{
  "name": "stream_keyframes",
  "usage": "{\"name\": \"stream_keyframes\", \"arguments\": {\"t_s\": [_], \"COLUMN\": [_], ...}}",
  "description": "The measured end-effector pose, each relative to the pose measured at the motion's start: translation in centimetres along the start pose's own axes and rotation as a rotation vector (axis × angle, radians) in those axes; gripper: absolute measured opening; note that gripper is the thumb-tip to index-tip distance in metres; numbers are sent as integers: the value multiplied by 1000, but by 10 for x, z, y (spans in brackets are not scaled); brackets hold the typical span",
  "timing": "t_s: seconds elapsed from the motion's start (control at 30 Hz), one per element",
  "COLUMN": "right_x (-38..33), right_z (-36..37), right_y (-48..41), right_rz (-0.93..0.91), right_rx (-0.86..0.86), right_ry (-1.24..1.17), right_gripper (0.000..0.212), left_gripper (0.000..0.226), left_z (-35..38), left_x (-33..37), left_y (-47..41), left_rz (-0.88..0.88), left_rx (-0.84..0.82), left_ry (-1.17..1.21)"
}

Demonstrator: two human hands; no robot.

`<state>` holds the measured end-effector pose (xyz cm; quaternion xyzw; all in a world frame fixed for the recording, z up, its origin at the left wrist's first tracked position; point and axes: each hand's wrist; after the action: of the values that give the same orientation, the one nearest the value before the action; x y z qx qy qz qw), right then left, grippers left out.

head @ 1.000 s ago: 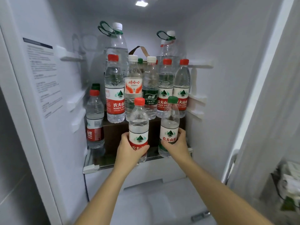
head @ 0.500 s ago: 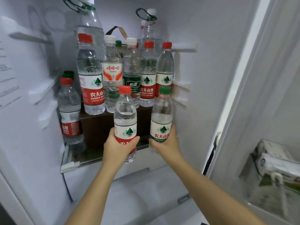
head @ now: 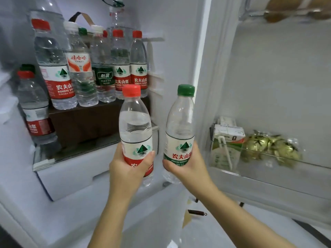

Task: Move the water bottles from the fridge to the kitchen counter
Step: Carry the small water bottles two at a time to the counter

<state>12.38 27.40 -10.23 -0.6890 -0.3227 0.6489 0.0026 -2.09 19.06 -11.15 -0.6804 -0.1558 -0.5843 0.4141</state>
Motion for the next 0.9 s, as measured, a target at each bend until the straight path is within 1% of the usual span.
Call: {"name": "stream_keyframes", "arguments": {"t_s": [0.1,0.23,0.43,0.5,0.6,0.7,0.9], "right_x": [-18,-36,-60,-67,-74,-82,-94], "right_z": [-39,-98,-194,-224,-266,-305,-374], "right_y": [37,91,181,215,261,300,359], "right_rz": [-20,-25,-12,-1,43,83,134], "right_rx": [35,120,290,356,448,564,781], "right_ry": [-9,16,126,163,191,232,388], "right_gripper": [62,60,62,61,59,62,67], "left_gripper": [53,50,50,49,54,55,41], "left_z": [20,54,112,134,167,201,265], "left_x": [20,49,82,90,99,111,133], "left_y": [37,90,182,216,262,303,367], "left_rz": [38,86,68,53,30,24,34], "left_rx": [-44,-153,-342,-395,-472,-561,-754], "left_ry": [48,91,150,174,198,224,265]}}
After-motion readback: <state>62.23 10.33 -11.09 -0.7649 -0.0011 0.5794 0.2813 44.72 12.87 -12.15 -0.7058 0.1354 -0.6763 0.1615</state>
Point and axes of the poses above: each hand's wrist, its own y-axis away from the middle knuckle, its own z-axis out of the palm, x = y × z, and after that the axes turned 2 degrees about -z, right-handed
